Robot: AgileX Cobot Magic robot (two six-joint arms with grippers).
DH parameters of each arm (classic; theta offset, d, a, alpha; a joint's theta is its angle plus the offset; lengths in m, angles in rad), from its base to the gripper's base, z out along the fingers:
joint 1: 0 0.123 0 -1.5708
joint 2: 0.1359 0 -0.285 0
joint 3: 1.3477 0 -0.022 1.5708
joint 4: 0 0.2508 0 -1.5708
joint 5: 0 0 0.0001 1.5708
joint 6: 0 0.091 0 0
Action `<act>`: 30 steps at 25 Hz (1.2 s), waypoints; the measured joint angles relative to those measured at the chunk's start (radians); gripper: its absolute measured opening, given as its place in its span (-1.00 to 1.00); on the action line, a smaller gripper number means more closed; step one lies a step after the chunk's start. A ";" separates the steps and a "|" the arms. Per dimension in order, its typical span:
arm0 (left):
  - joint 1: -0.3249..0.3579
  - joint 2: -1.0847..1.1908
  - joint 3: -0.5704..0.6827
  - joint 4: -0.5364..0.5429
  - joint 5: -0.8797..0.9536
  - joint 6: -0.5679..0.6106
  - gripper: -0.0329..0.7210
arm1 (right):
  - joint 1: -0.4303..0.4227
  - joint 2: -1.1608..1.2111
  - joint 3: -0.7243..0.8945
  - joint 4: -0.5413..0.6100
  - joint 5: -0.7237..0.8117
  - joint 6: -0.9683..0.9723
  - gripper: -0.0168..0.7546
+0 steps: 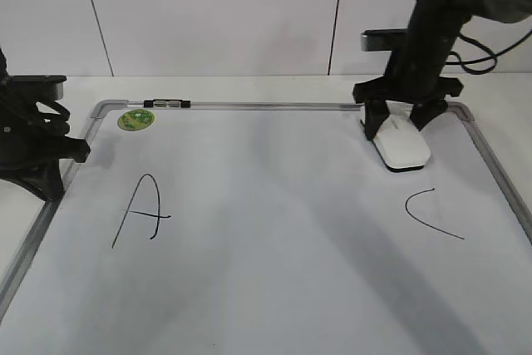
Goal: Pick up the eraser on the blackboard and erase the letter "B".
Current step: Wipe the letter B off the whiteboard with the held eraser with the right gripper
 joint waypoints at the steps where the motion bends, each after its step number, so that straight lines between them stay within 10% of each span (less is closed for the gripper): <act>1: 0.000 0.000 0.000 0.000 0.000 0.000 -0.86 | 0.039 0.000 -0.002 0.000 -0.006 0.000 0.45; 15: 0.000 0.000 0.000 0.000 -0.002 0.000 -0.86 | 0.113 0.004 -0.002 0.015 -0.020 0.030 0.45; 30: 0.000 0.000 0.000 0.000 -0.004 0.000 -0.86 | -0.066 -0.040 0.080 0.003 -0.046 0.041 0.45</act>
